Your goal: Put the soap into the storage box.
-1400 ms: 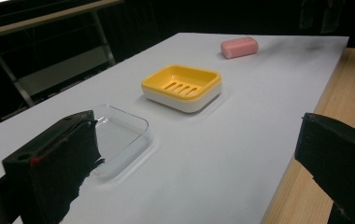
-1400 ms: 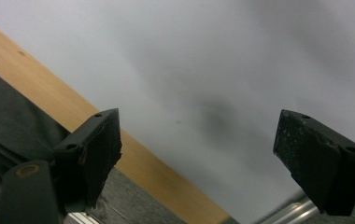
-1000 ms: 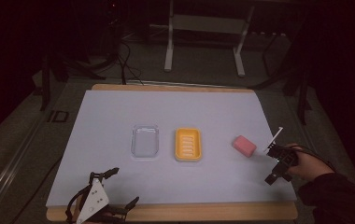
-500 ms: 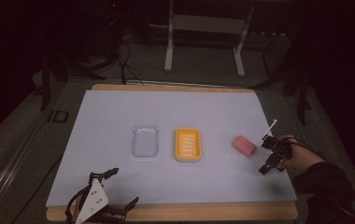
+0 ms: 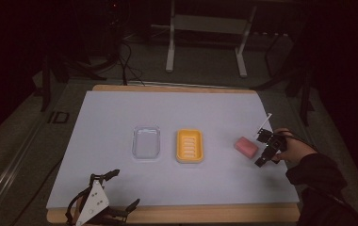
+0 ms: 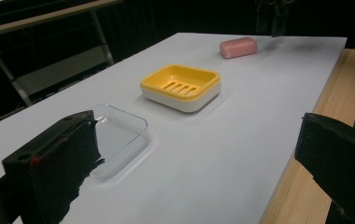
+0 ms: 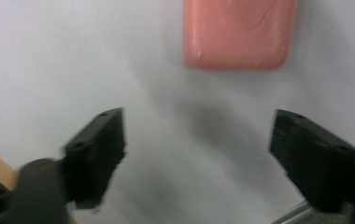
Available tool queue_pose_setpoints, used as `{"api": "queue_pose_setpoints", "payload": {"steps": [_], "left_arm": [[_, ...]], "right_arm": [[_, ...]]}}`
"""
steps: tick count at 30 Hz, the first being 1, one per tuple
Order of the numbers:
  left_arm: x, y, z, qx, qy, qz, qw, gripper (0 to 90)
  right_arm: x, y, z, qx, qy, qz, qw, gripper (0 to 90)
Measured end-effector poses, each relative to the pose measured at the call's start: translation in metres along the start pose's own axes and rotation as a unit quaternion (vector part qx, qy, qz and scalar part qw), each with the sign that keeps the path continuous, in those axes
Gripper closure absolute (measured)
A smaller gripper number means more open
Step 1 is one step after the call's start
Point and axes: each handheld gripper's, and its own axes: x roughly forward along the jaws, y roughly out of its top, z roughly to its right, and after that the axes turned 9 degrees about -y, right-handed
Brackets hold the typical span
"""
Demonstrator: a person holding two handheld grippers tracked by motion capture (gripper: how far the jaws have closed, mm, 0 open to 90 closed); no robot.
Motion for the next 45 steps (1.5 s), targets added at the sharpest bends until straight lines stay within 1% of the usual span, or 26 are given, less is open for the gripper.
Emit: {"api": "queue_pose_setpoints", "payload": {"steps": [3, 5, 6, 7, 10, 11, 12, 13, 15, 17, 18, 21, 22, 24, 25, 29, 30, 31, 32, 34, 36, 38, 41, 45], "left_arm": [[0.000, 0.000, 0.000, 0.000, 0.000, 0.000, 1.0000, 0.5], [0.000, 0.000, 0.000, 0.000, 0.000, 0.000, 1.0000, 0.5], [0.000, 0.000, 0.000, 0.001, 0.000, 0.000, 1.0000, 0.5], [0.000, 0.000, 0.000, 0.001, 0.000, 0.000, 1.0000, 0.5], [0.000, 0.000, 0.000, 0.000, 0.000, -0.001, 1.0000, 0.5], [0.000, 0.000, 0.000, 0.000, 0.000, -0.001, 1.0000, 0.5], [0.000, -0.001, 0.000, 0.000, -0.002, -0.003, 1.0000, 0.5], [0.000, -0.001, 0.000, 0.000, -0.002, -0.003, 1.0000, 0.5], [0.000, -0.001, 0.000, 0.000, -0.002, -0.002, 1.0000, 0.5], [0.000, -0.001, 0.000, 0.000, -0.001, -0.003, 1.0000, 0.5], [0.000, -0.001, 0.000, 0.000, -0.001, -0.003, 1.0000, 0.5], [0.000, -0.001, 0.000, 0.000, -0.001, -0.003, 1.0000, 0.5], [0.000, -0.001, 0.000, 0.001, 0.000, -0.003, 1.0000, 0.5], [-0.001, 0.000, 0.000, 0.000, 0.003, 0.002, 1.0000, 0.5], [-0.001, 0.000, 0.000, 0.000, 0.003, 0.003, 1.0000, 0.5], [-0.002, -0.001, 0.000, -0.001, 0.004, 0.000, 1.0000, 0.5], [-0.002, -0.001, 0.000, -0.001, 0.004, 0.000, 1.0000, 0.5], [-0.001, -0.001, 0.000, 0.000, 0.004, 0.000, 1.0000, 0.5], [-0.001, -0.001, 0.000, 0.001, 0.004, 0.001, 1.0000, 0.5], [-0.002, -0.001, 0.000, 0.001, 0.005, 0.002, 1.0000, 0.5], [-0.002, -0.001, 0.000, 0.001, 0.006, 0.003, 1.0000, 0.5], [-0.002, -0.001, 0.000, 0.000, 0.006, 0.003, 1.0000, 0.5], [-0.002, -0.001, 0.000, 0.000, 0.005, 0.003, 1.0000, 0.5], [-0.002, -0.001, 0.001, 0.001, 0.005, 0.001, 1.0000, 0.5]], "right_arm": [[0.002, 0.006, 0.001, -0.005, -0.001, 0.010, 0.9999, 21.9], [0.003, 0.008, 0.001, -0.006, -0.001, 0.011, 0.9999, 21.9], [0.004, 0.012, 0.001, -0.013, -0.006, 0.016, 0.9998, 21.9], [0.004, 0.013, 0.001, -0.015, -0.009, 0.017, 0.9997, 21.9], [0.005, 0.018, 0.001, -0.025, -0.018, 0.031, 0.9991, 21.9], [0.005, 0.018, 0.001, -0.025, -0.018, 0.031, 0.9991, 21.9], [0.004, 0.020, 0.002, -0.026, -0.023, 0.034, 0.9988, 21.9], [0.003, 0.022, 0.002, -0.030, -0.029, 0.047, 0.9980, 22.7], [0.002, 0.025, 0.003, -0.030, -0.023, 0.062, 0.9974, 22.8], [0.002, 0.028, 0.003, -0.038, -0.024, 0.072, 0.9964, 23.7], [0.002, 0.031, 0.003, -0.041, -0.021, 0.071, 0.9964, 23.7], [0.005, 0.035, 0.003, -0.047, -0.023, 0.069, 0.9962, 23.7], [0.007, 0.037, 0.003, -0.045, -0.020, 0.069, 0.9964, 23.7], [0.009, 0.040, 0.004, -0.046, -0.022, 0.072, 0.9961, 24.6], [0.011, 0.041, 0.005, -0.044, -0.017, 0.073, 0.9962, 26.3], [0.014, 0.043, 0.007, -0.046, -0.015, 0.071, 0.9963, 27.2], [0.015, 0.045, 0.007, -0.048, -0.016, 0.069, 0.9963, 27.2], [0.016, 0.046, 0.008, -0.048, -0.016, 0.066, 0.9966, 30.2], [0.017, 0.047, 0.008, -0.048, -0.016, 0.064, 0.9966, 30.5], [0.019, 0.048, 0.009, -0.054, -0.023, 0.061, 0.9964, 33.4], [0.020, 0.049, 0.009, -0.051, -0.022, 0.059, 0.9967, 33.4], [0.022, 0.051, 0.008, -0.056, -0.024, 0.056, 0.9966, 34.4], [0.024, 0.052, 0.007, -0.053, -0.027, 0.053, 0.9968, 34.4], [0.027, 0.053, 0.006, -0.055, -0.030, 0.051, 0.9967, 34.4]]}}
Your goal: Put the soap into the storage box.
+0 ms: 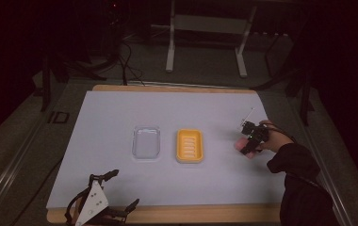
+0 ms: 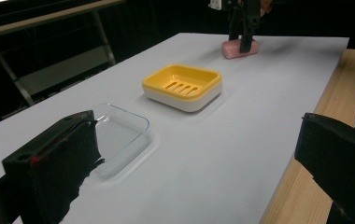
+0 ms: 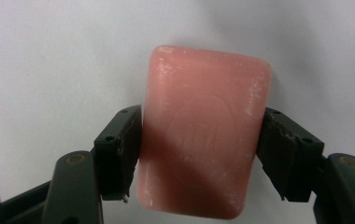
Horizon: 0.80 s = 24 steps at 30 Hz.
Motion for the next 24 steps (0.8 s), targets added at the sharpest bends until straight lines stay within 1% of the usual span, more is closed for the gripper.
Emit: {"api": "queue_pose_setpoints", "payload": {"steps": [3, 6, 7, 8, 11, 12, 13, 14, 15, 16, 17, 18, 19, 20, 21, 22, 23, 24], "left_arm": [[0.000, 0.000, 0.000, -0.001, -0.001, 0.001, 1.0000, 0.5], [0.000, 0.000, 0.000, -0.001, -0.001, 0.000, 1.0000, 0.5], [0.000, 0.000, 0.000, -0.001, -0.002, -0.001, 1.0000, 0.5], [0.000, 0.000, 0.000, 0.000, -0.002, -0.002, 1.0000, 0.5], [0.001, 0.000, 0.000, 0.000, -0.003, -0.003, 1.0000, 0.5], [0.001, 0.000, 0.001, 0.000, -0.003, -0.002, 1.0000, 0.5], [0.001, 0.000, 0.001, 0.000, -0.002, -0.003, 1.0000, 0.5], [0.001, 0.000, 0.001, 0.000, -0.002, -0.003, 1.0000, 0.5], [0.000, 0.000, 0.001, 0.001, -0.002, -0.002, 1.0000, 0.5], [0.000, 0.000, 0.000, 0.001, -0.001, -0.001, 1.0000, 0.5], [0.000, 0.000, 0.000, 0.000, -0.001, -0.001, 1.0000, 0.5], [0.000, 0.000, 0.000, 0.000, 0.000, -0.001, 1.0000, 0.5], [0.000, 0.000, 0.000, 0.000, 0.000, -0.001, 1.0000, 0.5], [0.000, 0.000, 0.000, 0.000, 0.000, -0.001, 1.0000, 0.5], [0.000, 0.000, 0.000, 0.000, 0.000, -0.001, 1.0000, 0.5], [0.001, 0.000, 0.001, 0.001, -0.001, -0.002, 1.0000, 0.5], [0.001, 0.000, 0.001, 0.002, -0.002, -0.001, 1.0000, 0.5], [0.001, 0.001, 0.001, 0.002, -0.001, -0.002, 1.0000, 0.5]], "right_arm": [[0.001, 0.000, -0.001, -0.002, -0.003, -0.001, 1.0000, 34.5], [0.006, 0.000, -0.004, -0.010, -0.009, -0.010, 0.9999, 35.7], [0.009, 0.000, -0.005, -0.005, -0.010, -0.014, 0.9998, 36.2], [0.009, 0.000, -0.005, 0.004, -0.006, -0.016, 0.9998, 36.7], [0.009, 0.000, -0.005, 0.012, -0.008, -0.020, 0.9997, 37.1], [0.009, 0.002, -0.006, 0.051, -0.011, -0.038, 0.9979, 37.3], [0.009, 0.003, -0.006, 0.074, -0.012, -0.049, 0.9960, 37.4], [0.009, 0.004, -0.006, 0.097, -0.014, -0.060, 0.9934, 37.5], [0.009, 0.005, -0.006, 0.120, -0.016, -0.073, 0.9900, 37.5], [0.009, 0.006, -0.007, 0.134, -0.020, -0.077, 0.9878, 37.5], [0.008, 0.006, -0.009, 0.150, -0.023, -0.082, 0.9850, 37.6], [0.007, 0.006, -0.010, 0.165, -0.022, -0.084, 0.9825, 37.6], [0.006, 0.006, -0.011, 0.185, -0.019, -0.082, 0.9792, 37.6], [0.006, 0.006, -0.011, 0.185, -0.019, -0.082, 0.9792, 37.6], [0.004, 0.005, -0.012, 0.203, -0.016, -0.076, 0.9760, 37.6], [-0.005, 0.006, -0.014, 0.250, -0.013, -0.062, 0.9663, 37.6], [-0.008, 0.006, -0.014, 0.269, -0.009, -0.058, 0.9613, 37.6], [-0.012, 0.007, -0.015, 0.278, -0.006, -0.054, 0.9591, 37.6]]}}
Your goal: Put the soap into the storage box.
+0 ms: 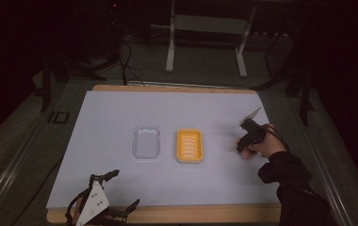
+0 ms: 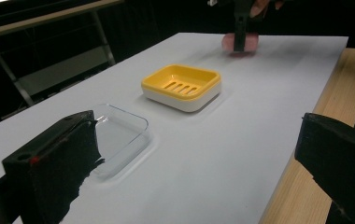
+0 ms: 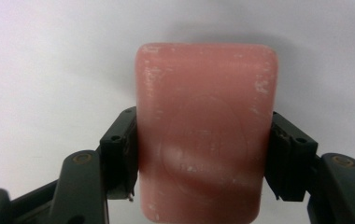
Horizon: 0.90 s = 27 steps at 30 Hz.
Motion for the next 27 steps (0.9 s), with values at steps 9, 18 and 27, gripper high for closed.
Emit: {"api": "queue_pose_setpoints", "payload": {"steps": [9, 18, 27], "left_arm": [[0.000, 0.000, 0.000, 0.000, 0.002, 0.000, 1.0000, 0.5], [0.000, 0.000, 0.000, 0.000, 0.004, 0.002, 1.0000, 0.5], [-0.001, 0.001, 0.001, 0.000, 0.005, 0.003, 1.0000, 0.5]], "right_arm": [[-0.024, 0.002, -0.021, 0.008, -0.020, -0.002, 0.9998, 37.6], [-0.043, 0.010, -0.041, 0.017, -0.036, 0.006, 0.9992, 37.6], [-0.062, 0.018, -0.059, 0.056, -0.007, 0.040, 0.9976, 37.6]]}}
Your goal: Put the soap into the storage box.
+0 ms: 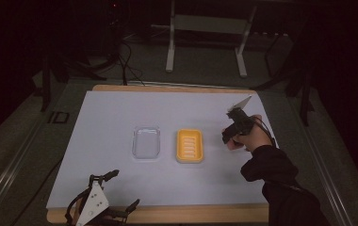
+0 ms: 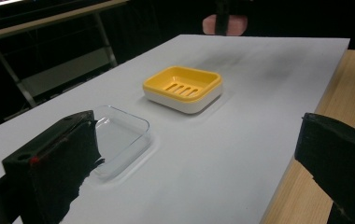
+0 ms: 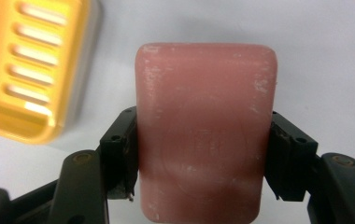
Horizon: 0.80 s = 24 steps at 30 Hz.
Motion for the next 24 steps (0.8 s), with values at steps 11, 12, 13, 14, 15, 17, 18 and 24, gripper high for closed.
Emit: {"api": "queue_pose_setpoints", "payload": {"steps": [11, 12, 13, 14, 15, 17, 18, 24], "left_arm": [[0.000, 0.000, 0.000, 0.000, 0.001, 0.000, 1.0000, 0.5], [0.000, 0.000, 0.000, 0.001, 0.001, 0.000, 1.0000, 0.5], [0.000, 0.000, 0.000, 0.001, 0.002, 0.000, 1.0000, 0.5], [0.000, 0.000, 0.000, 0.001, 0.002, 0.000, 1.0000, 0.5], [0.000, 0.000, 0.000, 0.002, 0.002, 0.000, 1.0000, 0.5], [0.000, 0.000, 0.000, 0.001, 0.002, -0.001, 1.0000, 0.5], [0.000, 0.000, 0.000, 0.002, 0.003, -0.002, 1.0000, 0.5], [0.000, 0.000, 0.000, 0.003, 0.003, -0.001, 1.0000, 0.5]], "right_arm": [[-0.022, 0.011, -0.047, 0.004, 0.027, 0.029, 0.9992, 37.6], [-0.023, 0.012, -0.051, 0.005, 0.025, 0.034, 0.9991, 37.6], [-0.025, 0.012, -0.055, 0.009, 0.024, 0.040, 0.9989, 37.6], [-0.026, 0.013, -0.059, 0.012, 0.021, 0.043, 0.9988, 37.6], [-0.027, 0.014, -0.064, 0.019, 0.020, 0.049, 0.9984, 37.6], [-0.030, 0.015, -0.072, 0.025, 0.022, 0.056, 0.9979, 37.6], [-0.031, 0.016, -0.075, 0.038, 0.028, 0.066, 0.9967, 37.6], [-0.030, 0.017, -0.096, 0.079, 0.031, 0.090, 0.9923, 37.6]]}}
